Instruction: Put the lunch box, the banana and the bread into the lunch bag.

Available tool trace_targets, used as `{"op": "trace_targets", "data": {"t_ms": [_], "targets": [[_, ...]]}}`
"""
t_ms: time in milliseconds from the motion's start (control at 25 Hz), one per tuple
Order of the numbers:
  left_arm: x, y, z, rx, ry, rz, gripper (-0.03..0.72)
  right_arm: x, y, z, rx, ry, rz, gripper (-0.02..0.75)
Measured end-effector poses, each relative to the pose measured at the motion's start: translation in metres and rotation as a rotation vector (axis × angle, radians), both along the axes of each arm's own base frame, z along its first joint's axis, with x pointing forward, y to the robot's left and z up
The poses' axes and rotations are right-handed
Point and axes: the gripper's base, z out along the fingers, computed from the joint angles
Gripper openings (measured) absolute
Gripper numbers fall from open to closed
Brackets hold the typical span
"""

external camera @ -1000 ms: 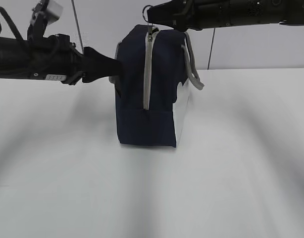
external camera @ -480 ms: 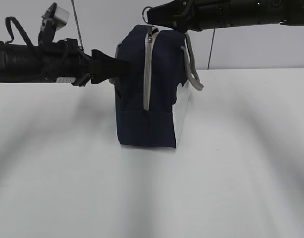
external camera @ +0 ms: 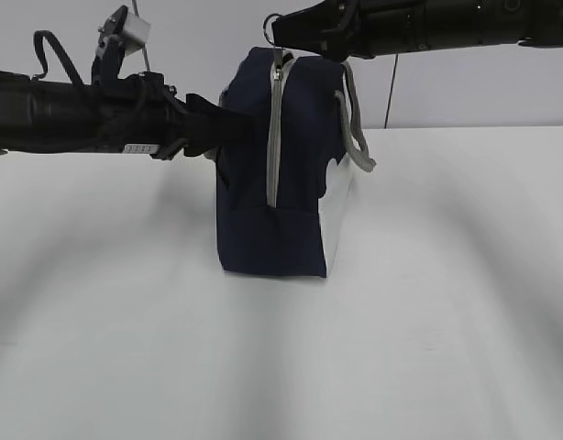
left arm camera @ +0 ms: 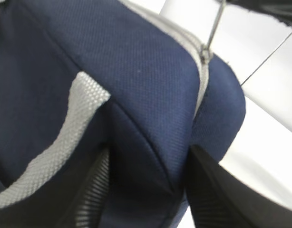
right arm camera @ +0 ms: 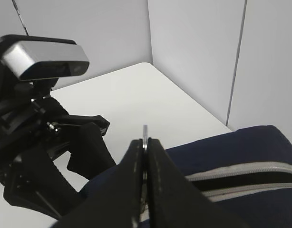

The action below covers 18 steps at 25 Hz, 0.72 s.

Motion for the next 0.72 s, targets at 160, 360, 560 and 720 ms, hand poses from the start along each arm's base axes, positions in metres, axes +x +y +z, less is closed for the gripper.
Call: {"op": "trace_targets", "data": {"t_ms": [160, 360, 560, 720], "targets": [[0.0004, -0.0008, -0.0009, 0.004, 0.002, 0.003, 0.336, 0.0000, 0.0000, 0.0000, 0.000, 0.000, 0.000, -0.016], [0.0008, -0.0005, -0.0013, 0.004, 0.011, 0.011, 0.219, 0.0000, 0.0000, 0.0000, 0.000, 0.000, 0.000, -0.016], [0.0007, -0.0008, -0.0013, -0.012, 0.041, 0.021, 0.109, -0.0001, 0.0000, -0.0003, -0.004, -0.001, 0.001, -0.016], [-0.0003, -0.0015, -0.0009, -0.044, 0.092, 0.026, 0.080, -0.0012, 0.0007, 0.0000, 0.007, 0.012, 0.012, -0.016]]}}
